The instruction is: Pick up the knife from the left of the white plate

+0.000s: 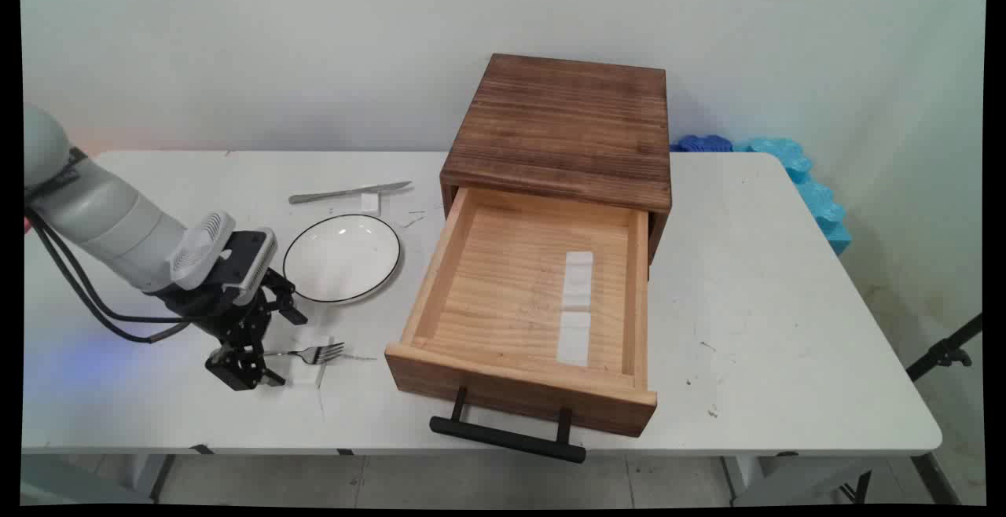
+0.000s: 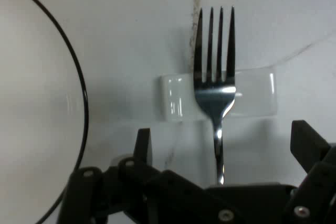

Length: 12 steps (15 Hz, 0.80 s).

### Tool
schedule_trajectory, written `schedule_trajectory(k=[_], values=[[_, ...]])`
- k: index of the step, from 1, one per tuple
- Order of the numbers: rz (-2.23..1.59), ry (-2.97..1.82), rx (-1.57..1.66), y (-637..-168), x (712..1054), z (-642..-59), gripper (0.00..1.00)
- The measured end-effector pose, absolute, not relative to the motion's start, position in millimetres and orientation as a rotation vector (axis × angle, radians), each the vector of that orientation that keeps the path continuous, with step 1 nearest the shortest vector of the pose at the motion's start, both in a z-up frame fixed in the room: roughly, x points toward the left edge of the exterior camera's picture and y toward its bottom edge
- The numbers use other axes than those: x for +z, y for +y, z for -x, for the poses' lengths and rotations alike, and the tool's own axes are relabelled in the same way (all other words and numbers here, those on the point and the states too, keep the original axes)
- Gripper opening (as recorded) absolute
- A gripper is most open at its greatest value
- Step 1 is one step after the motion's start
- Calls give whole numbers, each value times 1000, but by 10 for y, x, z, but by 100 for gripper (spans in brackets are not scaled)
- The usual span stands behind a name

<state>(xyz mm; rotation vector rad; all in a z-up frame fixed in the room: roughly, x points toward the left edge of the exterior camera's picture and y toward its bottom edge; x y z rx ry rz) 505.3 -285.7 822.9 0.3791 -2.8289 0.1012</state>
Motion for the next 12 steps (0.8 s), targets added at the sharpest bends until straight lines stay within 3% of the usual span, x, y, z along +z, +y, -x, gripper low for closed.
schedule_trajectory(k=[12], values=[[-332,-2778,130,-3105,8881,-5196,100]])
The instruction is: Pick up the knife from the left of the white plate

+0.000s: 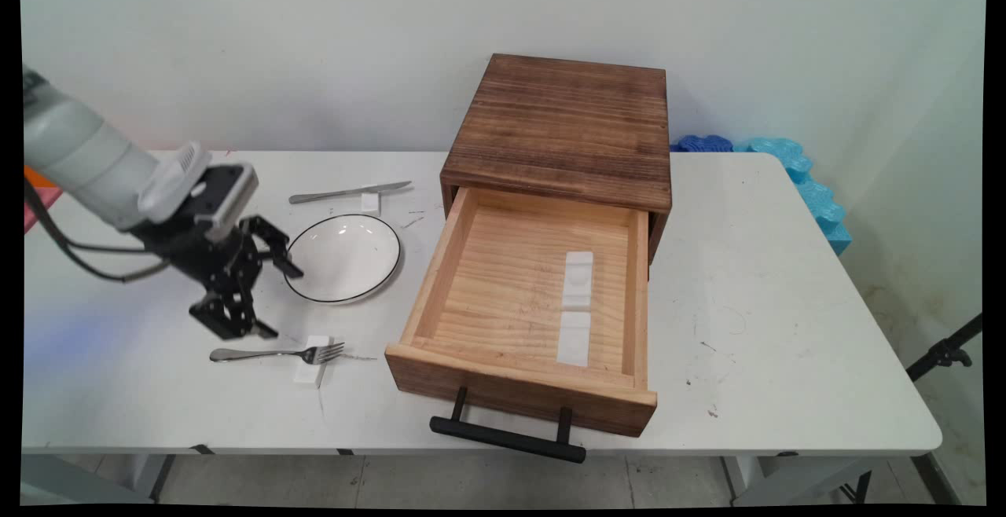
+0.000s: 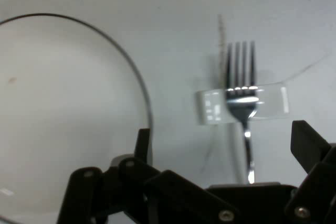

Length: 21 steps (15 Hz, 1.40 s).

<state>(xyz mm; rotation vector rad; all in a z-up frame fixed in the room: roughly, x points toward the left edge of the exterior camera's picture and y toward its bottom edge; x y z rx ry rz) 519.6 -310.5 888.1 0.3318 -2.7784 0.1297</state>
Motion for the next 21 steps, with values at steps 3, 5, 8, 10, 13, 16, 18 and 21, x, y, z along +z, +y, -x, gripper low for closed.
schedule_trajectory(k=[3,5,8,10,13,16,18,21], values=[[-338,-2778,169,-3342,9044,-5303,100],[-352,-2780,202,-3539,9120,-5367,100],[-381,-2784,251,-3845,9175,-5438,100],[-402,-2787,284,-4055,9183,-5480,100],[-431,-2793,324,-4338,9154,-5534,100],[-474,-2796,367,-4679,9084,-5597,100],[-501,-2798,388,-4883,9019,-5643,100],[-526,-2800,404,-5115,8912,-5702,100]])
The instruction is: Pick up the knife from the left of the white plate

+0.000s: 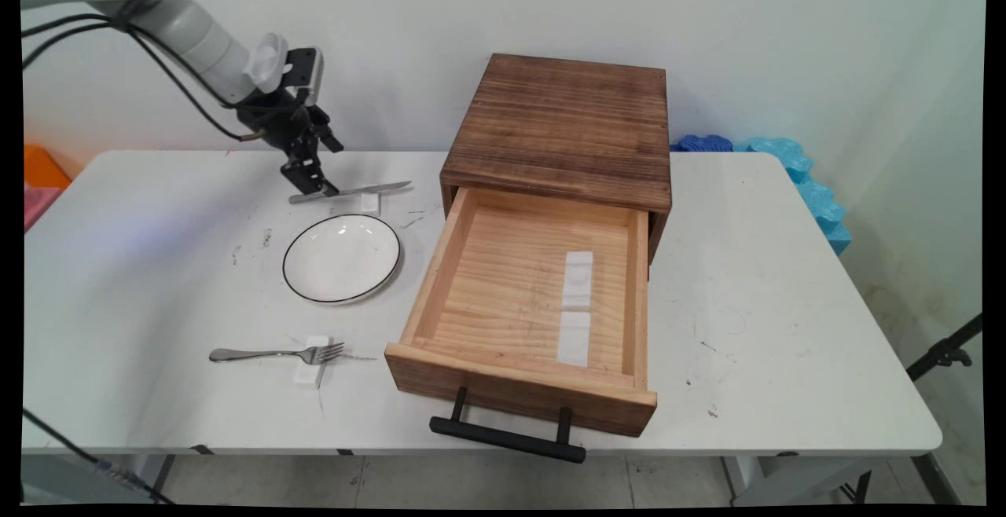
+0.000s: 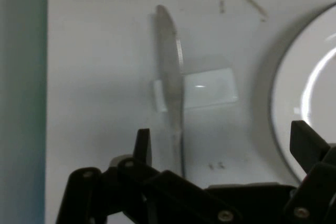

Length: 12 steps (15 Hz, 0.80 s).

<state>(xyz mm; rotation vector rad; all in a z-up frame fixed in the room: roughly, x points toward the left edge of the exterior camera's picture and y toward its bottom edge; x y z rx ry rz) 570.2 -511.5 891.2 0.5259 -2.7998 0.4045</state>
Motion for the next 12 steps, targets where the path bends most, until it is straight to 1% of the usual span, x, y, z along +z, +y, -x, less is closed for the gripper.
schedule_trajectory(k=[8,12], values=[[-562,-2813,386,-5546,8561,-5873,100],[-559,-2823,363,-5632,8457,-5927,100]])
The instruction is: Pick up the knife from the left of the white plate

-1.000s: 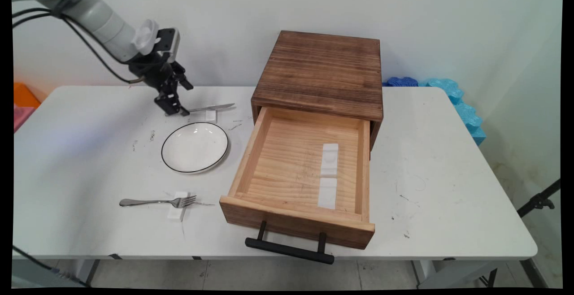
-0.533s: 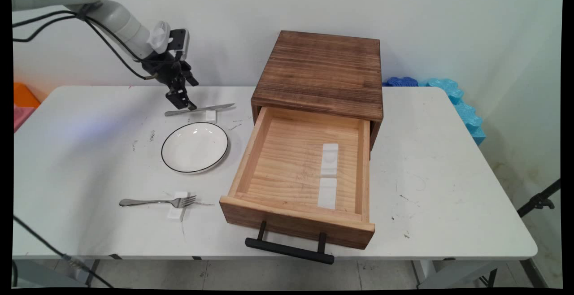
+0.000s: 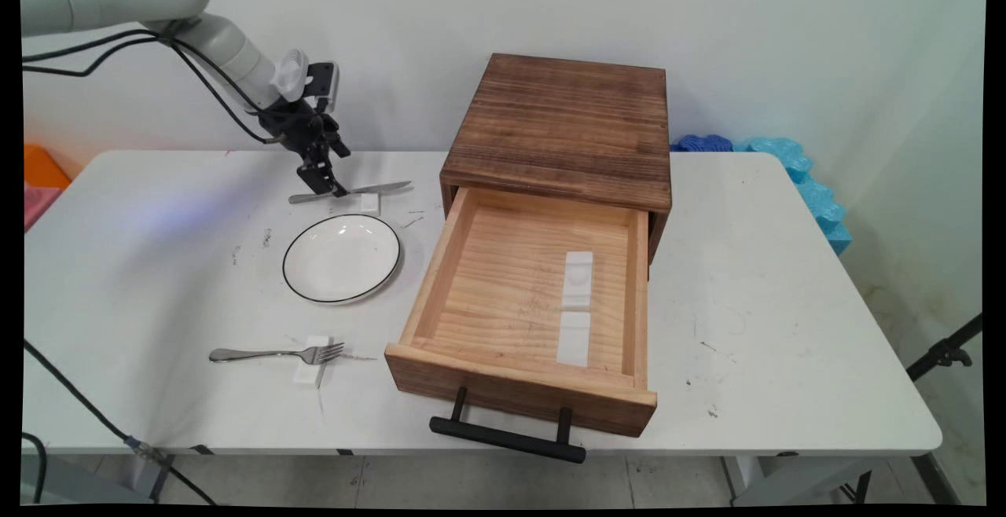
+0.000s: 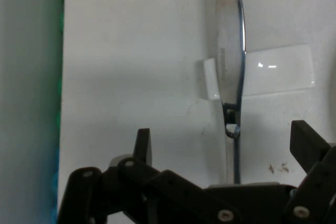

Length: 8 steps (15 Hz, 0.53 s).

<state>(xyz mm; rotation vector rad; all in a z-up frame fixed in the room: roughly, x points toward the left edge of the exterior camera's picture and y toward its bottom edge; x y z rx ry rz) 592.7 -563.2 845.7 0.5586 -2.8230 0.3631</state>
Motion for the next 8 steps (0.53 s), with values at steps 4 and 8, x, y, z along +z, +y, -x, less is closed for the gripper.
schedule_trajectory(k=[4,8], values=[[-544,-2832,342,-5692,8369,-5961,100],[-529,-2836,327,-5738,8305,-5973,100]])
